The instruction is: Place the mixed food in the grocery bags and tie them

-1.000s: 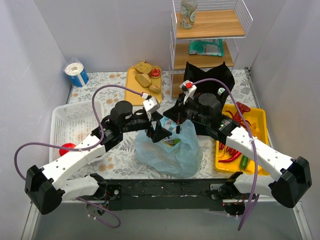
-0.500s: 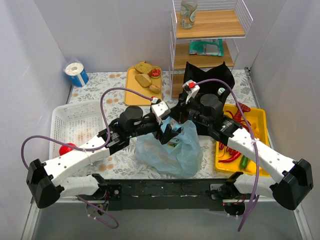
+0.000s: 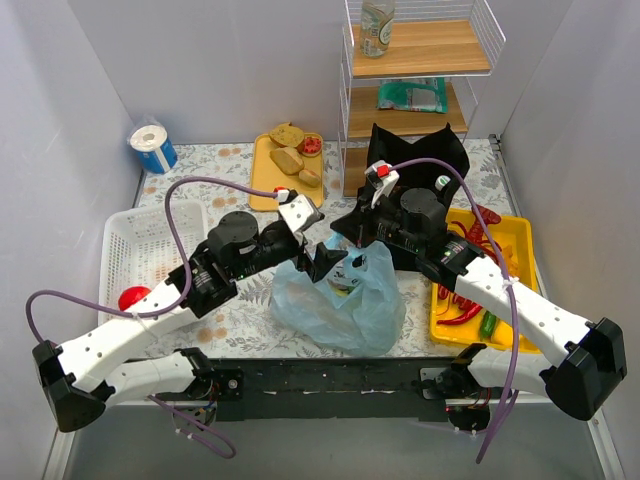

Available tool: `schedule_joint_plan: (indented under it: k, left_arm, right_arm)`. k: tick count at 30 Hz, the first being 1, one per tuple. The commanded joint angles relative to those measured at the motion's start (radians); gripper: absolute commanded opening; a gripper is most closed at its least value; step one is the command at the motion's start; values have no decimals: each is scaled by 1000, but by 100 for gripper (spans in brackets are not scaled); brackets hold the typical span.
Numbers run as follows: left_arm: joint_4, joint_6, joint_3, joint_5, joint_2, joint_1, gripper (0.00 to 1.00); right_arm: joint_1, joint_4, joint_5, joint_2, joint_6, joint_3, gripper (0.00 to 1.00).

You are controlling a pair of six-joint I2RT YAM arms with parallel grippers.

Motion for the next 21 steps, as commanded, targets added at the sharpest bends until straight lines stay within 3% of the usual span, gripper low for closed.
schedule_joint_plan:
  k: [1,5,11,17,21]
  left_arm:
    - [-8,-49,43,190,37,-2,89]
    - [27,-98,35,282,74,-3,84]
    - [35,-108,26,292,94,-3,79]
    - [46,-114,19,263,127,-3,61]
    - [47,-115,20,217,160,-3,34]
  right_arm:
    - [4,27,-1,-13,11,-1,1]
    - [4,23,5,-14,12,3,1]
    - [4,17,17,-17,12,4,1]
    - [4,14,19,-19,12,1,1]
    - [4,-2,34,-39,8,-5,1]
